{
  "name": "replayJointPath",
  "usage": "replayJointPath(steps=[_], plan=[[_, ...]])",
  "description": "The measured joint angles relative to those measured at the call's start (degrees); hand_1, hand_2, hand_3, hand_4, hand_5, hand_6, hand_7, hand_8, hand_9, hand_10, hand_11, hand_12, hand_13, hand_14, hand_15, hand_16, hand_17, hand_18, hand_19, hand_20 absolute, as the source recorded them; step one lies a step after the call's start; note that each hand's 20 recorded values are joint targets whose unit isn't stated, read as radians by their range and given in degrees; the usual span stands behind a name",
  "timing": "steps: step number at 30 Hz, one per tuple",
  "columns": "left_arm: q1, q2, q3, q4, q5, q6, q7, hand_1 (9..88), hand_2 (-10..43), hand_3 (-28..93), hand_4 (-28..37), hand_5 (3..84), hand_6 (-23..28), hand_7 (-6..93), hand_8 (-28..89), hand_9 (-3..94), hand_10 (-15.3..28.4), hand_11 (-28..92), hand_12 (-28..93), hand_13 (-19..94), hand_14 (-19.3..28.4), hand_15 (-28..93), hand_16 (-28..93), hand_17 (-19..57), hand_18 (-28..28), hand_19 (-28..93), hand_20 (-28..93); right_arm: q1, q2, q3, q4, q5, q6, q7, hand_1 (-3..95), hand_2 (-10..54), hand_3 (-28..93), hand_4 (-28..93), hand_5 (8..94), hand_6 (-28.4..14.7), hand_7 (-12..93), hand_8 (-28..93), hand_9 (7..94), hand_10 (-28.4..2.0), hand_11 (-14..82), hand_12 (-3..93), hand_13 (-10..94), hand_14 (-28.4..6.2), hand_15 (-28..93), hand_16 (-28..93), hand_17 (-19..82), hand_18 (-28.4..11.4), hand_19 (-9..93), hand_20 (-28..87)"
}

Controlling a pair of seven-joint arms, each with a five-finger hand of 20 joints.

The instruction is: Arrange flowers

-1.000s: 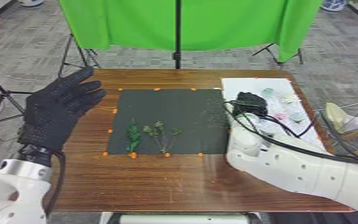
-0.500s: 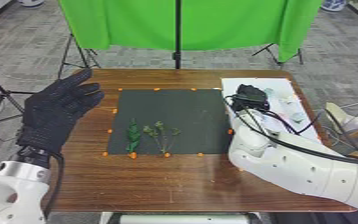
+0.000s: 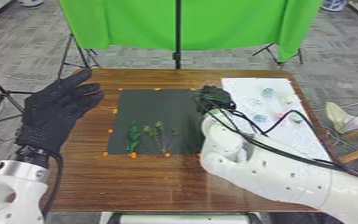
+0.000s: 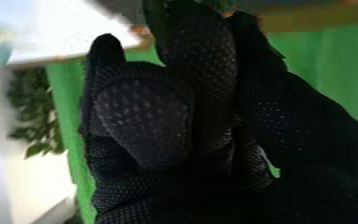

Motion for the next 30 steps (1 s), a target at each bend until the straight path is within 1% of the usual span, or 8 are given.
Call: replayJointPath(steps=[6, 14, 20, 22, 24, 30], plan=[[-0.05, -0.25, -0.21, 0.00, 0.14, -0.02, -0.34, 22.0, 8.0, 78, -22.4, 41.4, 12.5, 12.9, -8, 34.6, 22.9, 33, 11, 24, 28.4, 55, -11, -9.7, 28.1, 62, 2, -3.38, -1.36, 0.36, -0.54, 1.36, -2.66, 0.30, 53.8, -9.5, 73, -25, 89.1, -3.1, 22, 13, 93.7, -10.2, 37.9, 21.9, 90, -5.8, 64, 20, 42, -20.4, 93, -7], [-0.22, -0.33, -0.08, 0.00, 0.21, -0.01, -0.78, 22.1, 8.0, 78, -22.4, 41.4, 12.6, 12.9, -8, 34.6, 22.9, 33, 11, 24, 28.4, 55, -11, -9.7, 28.1, 62, 2, -4.98, -1.31, 0.61, -0.70, 1.83, -3.59, 1.45, 52.7, -9.5, 71, -25, 88.5, -2.8, 23, 12, 93.7, -10.4, 39.1, 20.5, 90, -5.7, 65, 19, 42, -20.2, 93, -6], [-0.58, -0.68, -0.05, 0.00, 0.37, -0.04, -1.42, 22.1, 8.0, 79, -22.4, 41.4, 12.5, 13.0, -8, 34.6, 22.9, 33, 11, 24, 28.4, 55, -11, -9.7, 28.1, 62, 2, -5.02, -1.32, 0.62, -1.01, 1.92, -4.17, 1.70, 51.1, -9.5, 69, -25, 86.7, -2.9, 21, 9, 93.5, -10.5, 38.5, 20.6, 90, -5.8, 65, 19, 43, -20.0, 93, -7], [-0.61, -0.84, -0.05, 0.01, 0.44, -0.09, -1.52, 22.1, 8.0, 79, -22.3, 41.4, 12.5, 13.0, -8, 34.6, 22.9, 33, 11, 24, 28.4, 55, -11, -9.6, 28.1, 62, 2, -5.01, -1.35, 0.62, -1.16, 1.91, -4.55, 1.87, 49.9, -9.5, 68, -25, 85.9, -2.9, 21, 9, 93.2, -10.7, 38.2, 20.6, 89, -5.7, 65, 19, 43, -20.0, 93, -7], [-0.62, -0.93, -0.03, 0.03, 0.48, -0.13, -1.56, 22.5, 8.2, 79, -22.0, 41.4, 12.5, 13.0, -9, 34.6, 22.8, 33, 11, 24, 28.4, 55, -11, -9.6, 28.1, 62, 2, -4.99, -1.36, 0.62, -1.31, 1.91, -4.95, 2.03, 47.8, -9.5, 67, -24, 84.6, -3.2, 20, 8, 92.4, -11.5, 37.6, 20.5, 89, -6.1, 65, 19, 43, -19.9, 93, -7], [-0.66, -0.95, 0.08, 0.04, 0.54, -0.15, -1.63, 22.8, 8.4, 79, -20.8, 41.5, 12.6, 13.0, -8, 34.6, 22.9, 33, 11, 24, 28.4, 55, -11, -9.7, 28.1, 62, 2, -4.81, -1.56, 0.77, -1.48, 2.67, -6.42, 2.56, 42.6, -9.5, 69, -23, 83.3, -3.4, 19, 5, 91.7, -12.4, 36.9, 20.5, 89, -6.6, 64, 18, 44, -20.3, 93, -10]])
